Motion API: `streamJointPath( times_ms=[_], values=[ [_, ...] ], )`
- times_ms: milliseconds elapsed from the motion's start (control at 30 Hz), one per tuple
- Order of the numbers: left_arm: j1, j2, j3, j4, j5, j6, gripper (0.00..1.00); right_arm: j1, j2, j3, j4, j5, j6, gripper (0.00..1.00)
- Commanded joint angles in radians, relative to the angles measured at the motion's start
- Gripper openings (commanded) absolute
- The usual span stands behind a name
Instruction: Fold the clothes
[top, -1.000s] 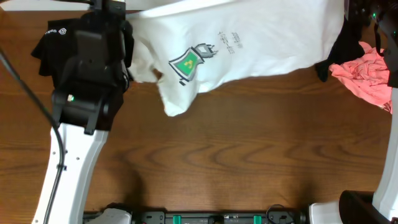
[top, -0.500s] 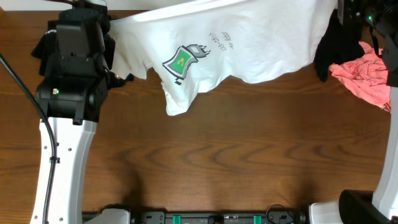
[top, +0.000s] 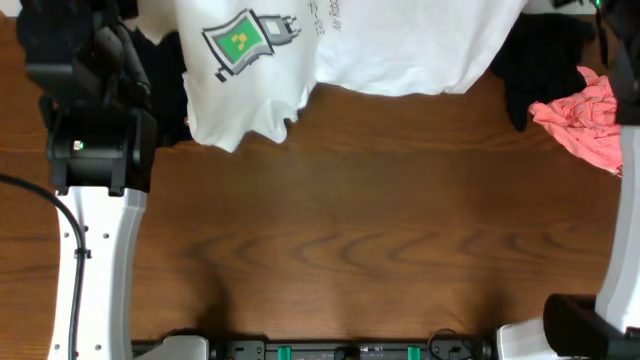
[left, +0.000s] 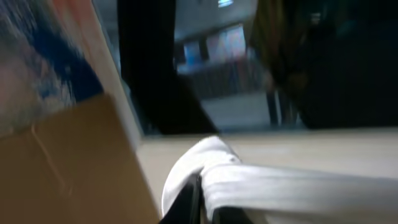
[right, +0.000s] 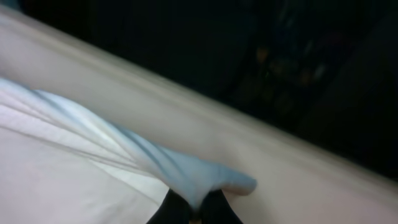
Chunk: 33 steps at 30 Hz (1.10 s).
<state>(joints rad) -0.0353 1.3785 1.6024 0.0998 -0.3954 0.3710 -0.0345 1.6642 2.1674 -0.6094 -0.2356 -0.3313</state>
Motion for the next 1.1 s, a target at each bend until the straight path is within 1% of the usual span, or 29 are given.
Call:
streamJointPath(
  times_ms=[0, 100, 200, 300, 400, 533, 600, 667, 767, 867, 967, 1067],
  values=[
    [0.072, 0.028, 0.014, 0.116, -0.101, -0.009, 0.06, -0.073, 0.063, 0.011, 0.088, 0.197, -0.080, 0.01],
    [0.072, 0.072, 0.014, 0.222, -0.101, -0.008, 0.06, -0.073, 0.097, 0.011, 0.181, 0.193, -0.093, 0.01],
    [0.072, 0.117, 0.014, 0.253, -0.097, -0.009, 0.06, -0.076, 0.127, 0.011, 0.218, 0.184, -0.093, 0.01],
    [0.072, 0.156, 0.014, 0.198, -0.075, -0.009, 0.06, -0.085, 0.161, 0.011, 0.201, 0.134, -0.093, 0.01],
    [0.071, 0.174, 0.014, 0.084, -0.075, -0.009, 0.06, -0.092, 0.184, 0.011, 0.145, 0.099, -0.093, 0.01],
    [0.068, 0.163, 0.014, -0.148, -0.075, -0.026, 0.06, -0.091, 0.186, 0.011, 0.010, 0.067, -0.060, 0.01],
    [0.064, 0.140, 0.014, -0.328, -0.071, -0.111, 0.06, -0.090, 0.177, 0.011, -0.101, 0.052, -0.002, 0.01],
    [0.064, 0.117, 0.014, -0.488, -0.025, -0.179, 0.06, -0.090, 0.172, 0.011, -0.201, 0.032, 0.020, 0.01],
    [0.063, 0.085, 0.014, -0.720, 0.118, -0.254, 0.06, -0.090, 0.170, 0.011, -0.376, 0.005, 0.024, 0.01],
    [0.063, 0.063, 0.014, -0.921, 0.239, -0.299, 0.06, -0.090, 0.170, 0.011, -0.546, -0.008, 0.024, 0.01],
    [0.062, 0.058, 0.014, -1.122, 0.258, -0.411, 0.06, -0.090, 0.170, 0.011, -0.723, -0.017, 0.025, 0.01],
    [0.062, 0.059, 0.011, -1.292, 0.259, -0.515, 0.06, -0.090, 0.170, 0.011, -0.870, -0.018, 0.025, 0.01]
  ],
)
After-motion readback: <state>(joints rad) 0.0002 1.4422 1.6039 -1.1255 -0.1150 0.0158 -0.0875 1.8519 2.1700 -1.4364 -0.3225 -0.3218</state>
